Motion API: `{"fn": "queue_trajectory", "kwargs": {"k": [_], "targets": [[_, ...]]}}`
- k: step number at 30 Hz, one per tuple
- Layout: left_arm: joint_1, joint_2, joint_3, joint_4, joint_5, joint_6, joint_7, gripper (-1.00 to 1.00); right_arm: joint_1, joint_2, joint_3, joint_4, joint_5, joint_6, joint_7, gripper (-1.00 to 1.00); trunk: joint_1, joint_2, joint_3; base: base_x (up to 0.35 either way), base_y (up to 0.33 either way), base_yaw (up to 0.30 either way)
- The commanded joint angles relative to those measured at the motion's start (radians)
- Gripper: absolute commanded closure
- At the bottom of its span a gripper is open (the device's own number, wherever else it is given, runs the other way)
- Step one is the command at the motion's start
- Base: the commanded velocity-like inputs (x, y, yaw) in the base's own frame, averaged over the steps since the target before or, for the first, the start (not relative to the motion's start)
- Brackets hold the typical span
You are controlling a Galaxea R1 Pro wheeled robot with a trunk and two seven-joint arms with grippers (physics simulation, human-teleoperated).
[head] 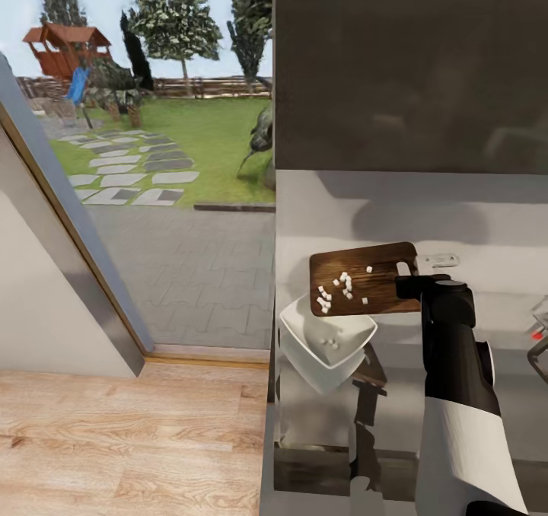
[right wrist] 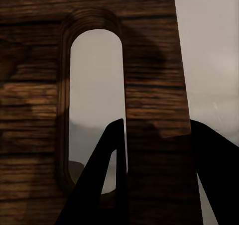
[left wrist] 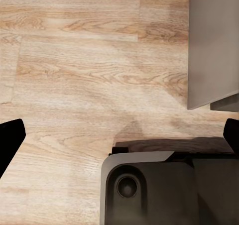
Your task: In the kitchen, take the Vidalia onion out of the sink, dice it on the chopping board with the paring knife, put the diced onion into the bowl on the countertop, then place both the paring knife and the chopping board into the sink.
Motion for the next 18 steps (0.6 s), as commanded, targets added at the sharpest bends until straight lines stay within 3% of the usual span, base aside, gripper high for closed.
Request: {"fn": "queue_trajectory", "kwargs": {"k": [1,14,18], "targets": [[0.000,0.002,-0.006,-0.001,0.010,-0.002,0.004,-1.00,-0.001,0.001,-0.001,-0.001,0.011,0.002,0.010,1.00,0.001,-0.002,-0.002,0.000,0.000,0.000],[0.000,0.002,-0.006,-0.001,0.010,-0.003,0.004,-1.00,-0.001,0.002,-0.001,-0.001,0.012,0.001,0.010,1.00,0.001,-0.002,-0.002,0.000,0.000,0.000],[0.000,0.002,-0.006,-0.001,0.010,-0.003,0.004,-1.00,-0.001,0.002,-0.001,-0.001,0.011,0.001,0.010,1.00,0.001,-0.002,-0.002,0.000,-0.145,0.000]]}}
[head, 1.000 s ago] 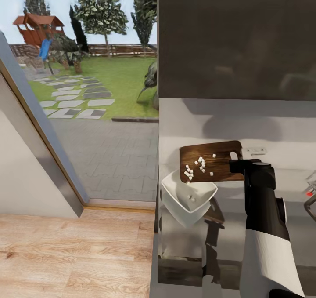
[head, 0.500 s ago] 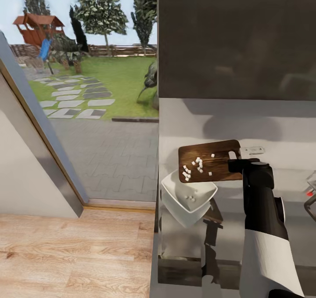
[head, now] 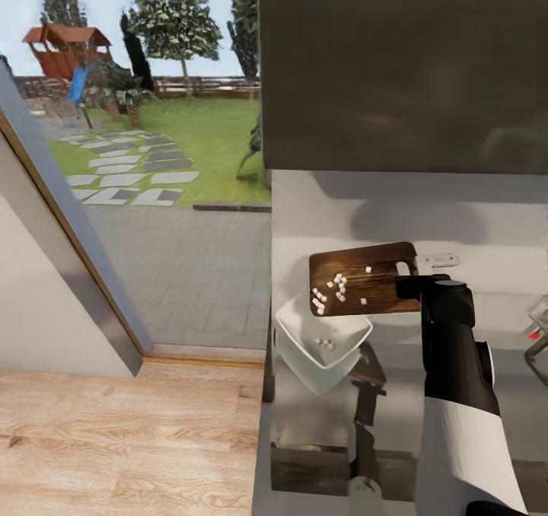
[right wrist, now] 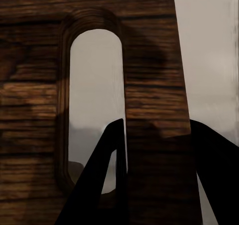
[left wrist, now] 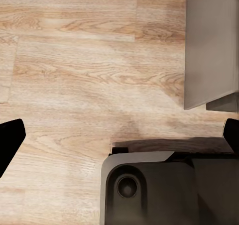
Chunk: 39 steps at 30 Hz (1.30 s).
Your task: In the kitchen, take the Vidalia onion out of the sink, dice it on the chopping board with the paring knife, put the diced onion into the bowl on the countertop, then place both the paring knife and the chopping board into the sink.
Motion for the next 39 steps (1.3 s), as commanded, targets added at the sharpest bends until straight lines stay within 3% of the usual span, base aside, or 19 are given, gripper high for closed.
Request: {"fn": "queue_trajectory", "kwargs": {"k": [1,19,39], "targets": [[0.000,0.001,-0.006,-0.002,0.010,-0.002,0.004,-1.00,-0.001,0.001,-0.002,-0.001,0.009,0.002,0.010,1.00,0.001,-0.002,-0.002,0.000,-0.198,0.000],[0.000,0.001,-0.006,-0.003,0.010,-0.002,0.004,-1.00,-0.001,0.004,-0.002,0.001,0.009,0.002,0.008,1.00,0.001,-0.002,-0.002,0.000,-0.020,0.000],[0.000,0.001,-0.006,-0.002,0.010,-0.002,0.004,-1.00,-0.001,0.005,0.015,0.002,0.036,0.002,-0.015,1.00,0.001,-0.002,-0.002,0.000,0.000,0.000]]}}
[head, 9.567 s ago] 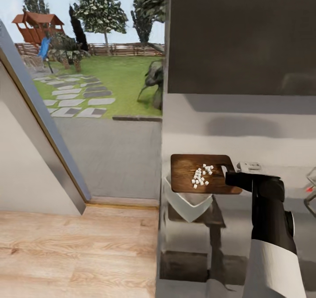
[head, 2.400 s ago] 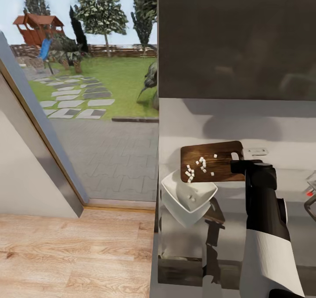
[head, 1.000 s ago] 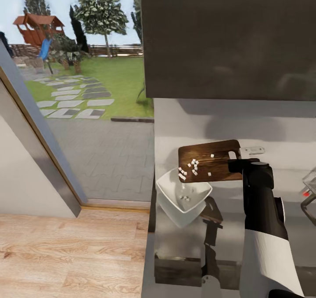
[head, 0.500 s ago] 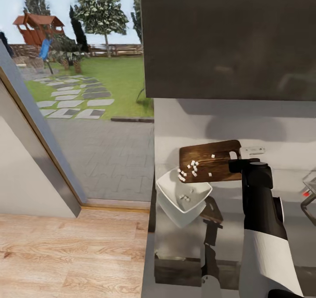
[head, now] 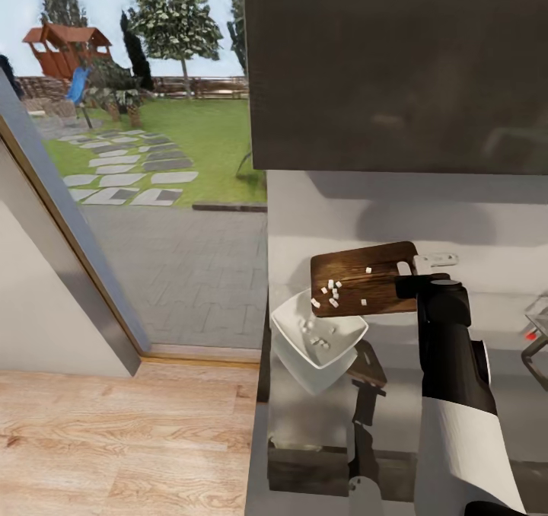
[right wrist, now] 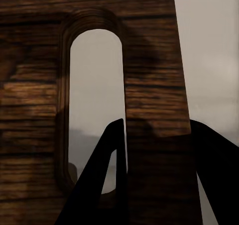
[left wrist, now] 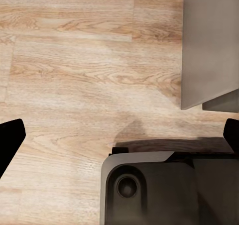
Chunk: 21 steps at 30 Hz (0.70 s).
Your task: In the kitchen, take the Vidalia onion out of the sink, dice it on the chopping board with the paring knife, put the diced onion into the bowl on the countertop, then place both the paring knife and the chopping board into the sink.
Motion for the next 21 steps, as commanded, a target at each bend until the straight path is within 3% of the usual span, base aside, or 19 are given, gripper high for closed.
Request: {"fn": "queue_trajectory", "kwargs": {"k": [1,21], "targets": [[0.000,0.002,-0.006,-0.001,0.010,-0.002,0.004,-1.00,-0.001,0.001,-0.002,-0.001,0.010,0.002,0.010,1.00,0.001,-0.002,-0.002,0.000,0.000,0.000],[0.000,0.002,-0.006,-0.001,0.010,-0.002,0.004,-1.00,-0.001,0.001,0.000,-0.001,0.018,0.003,0.008,1.00,0.001,-0.002,-0.002,0.000,0.000,0.000]]}}
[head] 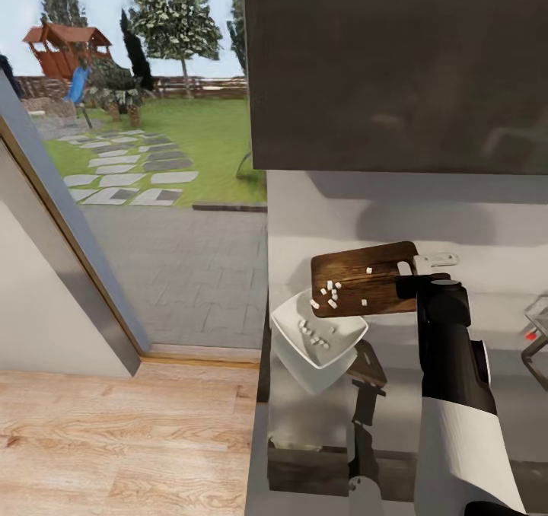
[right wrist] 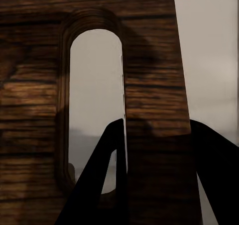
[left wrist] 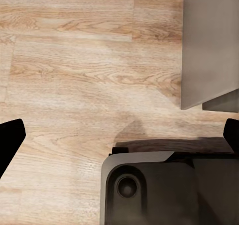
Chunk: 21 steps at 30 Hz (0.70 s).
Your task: In the kitchen, take the Vidalia onion out of the sink, dice it on the chopping board with the paring knife, put the diced onion into the bowl on the countertop, then place both the paring knife and the chopping board into the sink.
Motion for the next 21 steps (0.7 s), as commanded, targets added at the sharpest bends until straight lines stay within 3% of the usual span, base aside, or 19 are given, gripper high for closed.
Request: {"fn": "queue_trajectory", "kwargs": {"k": [1,6,21], "targets": [[0.000,0.002,-0.006,-0.001,0.010,-0.002,0.004,-1.00,-0.001,0.001,0.002,-0.001,0.017,0.002,0.010,1.00,0.001,-0.002,-0.002,0.000,0.000,0.000],[0.000,0.002,-0.006,-0.001,0.010,-0.002,0.004,-1.00,-0.001,0.001,0.042,-0.001,0.049,0.001,0.009,1.00,0.001,-0.002,-0.002,0.000,0.000,0.000],[0.000,0.002,-0.006,-0.001,0.010,-0.002,0.004,-1.00,-0.001,0.000,0.050,-0.001,0.055,0.001,0.011,1.00,0.001,-0.002,-0.002,0.000,0.000,0.000]]}}
